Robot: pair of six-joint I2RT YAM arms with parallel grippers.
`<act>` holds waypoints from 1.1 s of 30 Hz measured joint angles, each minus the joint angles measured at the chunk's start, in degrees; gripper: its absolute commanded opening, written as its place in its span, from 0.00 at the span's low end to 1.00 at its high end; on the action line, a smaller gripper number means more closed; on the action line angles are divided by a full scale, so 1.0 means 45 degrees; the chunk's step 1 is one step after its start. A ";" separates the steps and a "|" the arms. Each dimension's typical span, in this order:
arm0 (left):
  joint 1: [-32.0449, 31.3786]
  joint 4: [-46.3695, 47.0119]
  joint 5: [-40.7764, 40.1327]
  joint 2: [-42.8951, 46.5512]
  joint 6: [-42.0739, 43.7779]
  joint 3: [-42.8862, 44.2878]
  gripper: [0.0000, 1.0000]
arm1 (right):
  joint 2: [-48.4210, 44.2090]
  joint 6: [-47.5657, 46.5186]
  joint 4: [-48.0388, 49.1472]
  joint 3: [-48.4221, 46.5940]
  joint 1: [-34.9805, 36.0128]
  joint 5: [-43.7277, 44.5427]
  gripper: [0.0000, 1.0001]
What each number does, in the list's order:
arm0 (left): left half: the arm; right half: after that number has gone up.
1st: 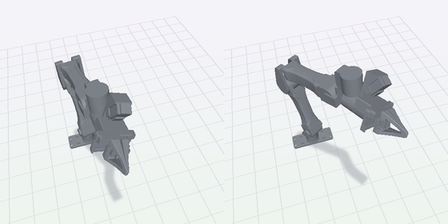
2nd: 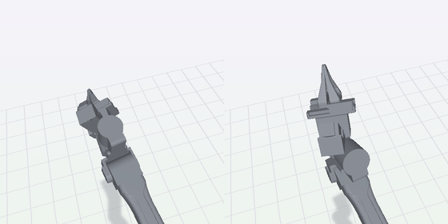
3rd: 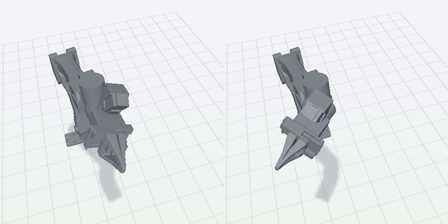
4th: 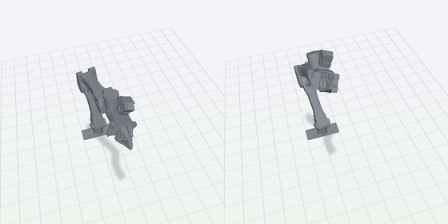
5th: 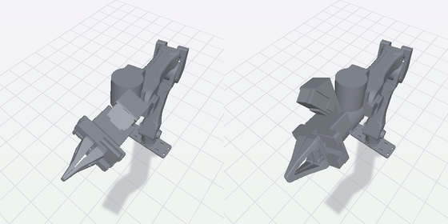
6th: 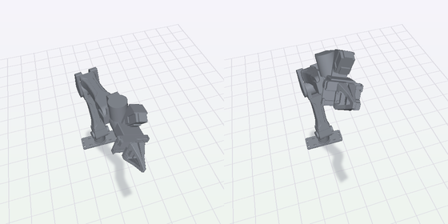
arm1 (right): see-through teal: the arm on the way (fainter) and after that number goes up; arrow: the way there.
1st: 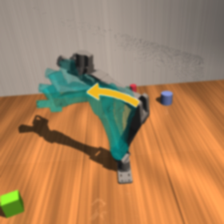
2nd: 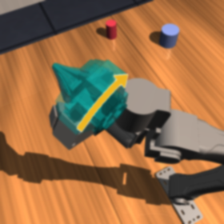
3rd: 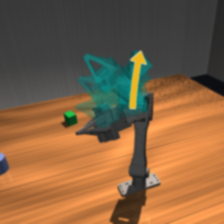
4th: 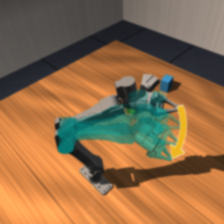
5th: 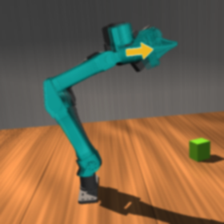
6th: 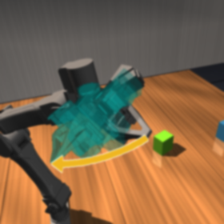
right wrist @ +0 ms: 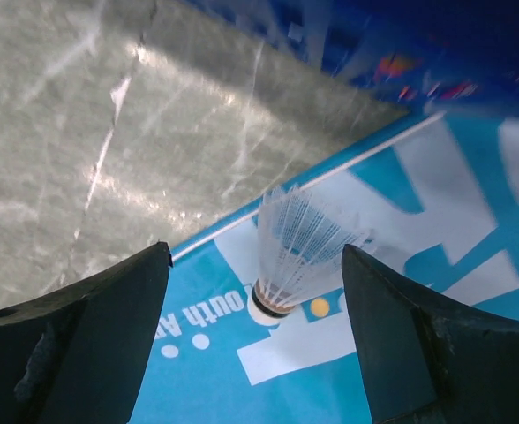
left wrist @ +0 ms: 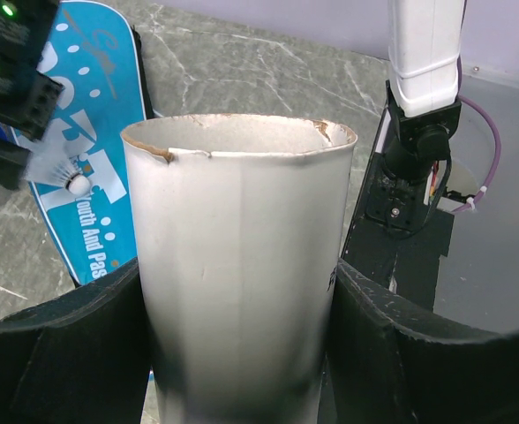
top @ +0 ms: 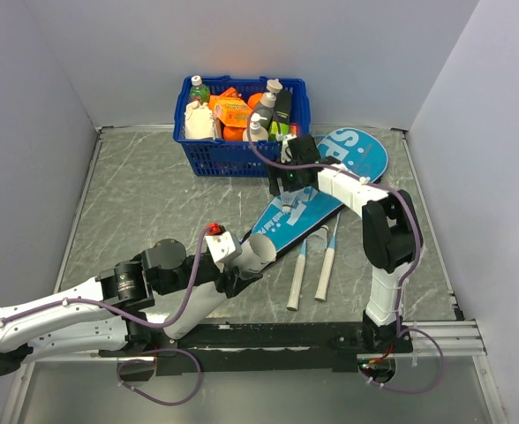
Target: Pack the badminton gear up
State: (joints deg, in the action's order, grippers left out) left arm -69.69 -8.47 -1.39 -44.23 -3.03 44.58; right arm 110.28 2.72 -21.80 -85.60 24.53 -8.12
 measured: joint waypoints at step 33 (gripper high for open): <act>0.0000 0.0000 0.0019 0.0000 -0.0010 0.0000 0.05 | -0.1137 0.0355 0.0753 0.2924 0.0330 0.0612 0.79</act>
State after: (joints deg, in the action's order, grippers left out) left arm -69.69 -8.47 -1.30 -44.23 -3.07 44.58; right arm 105.16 4.32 -18.41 -72.44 26.02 -5.37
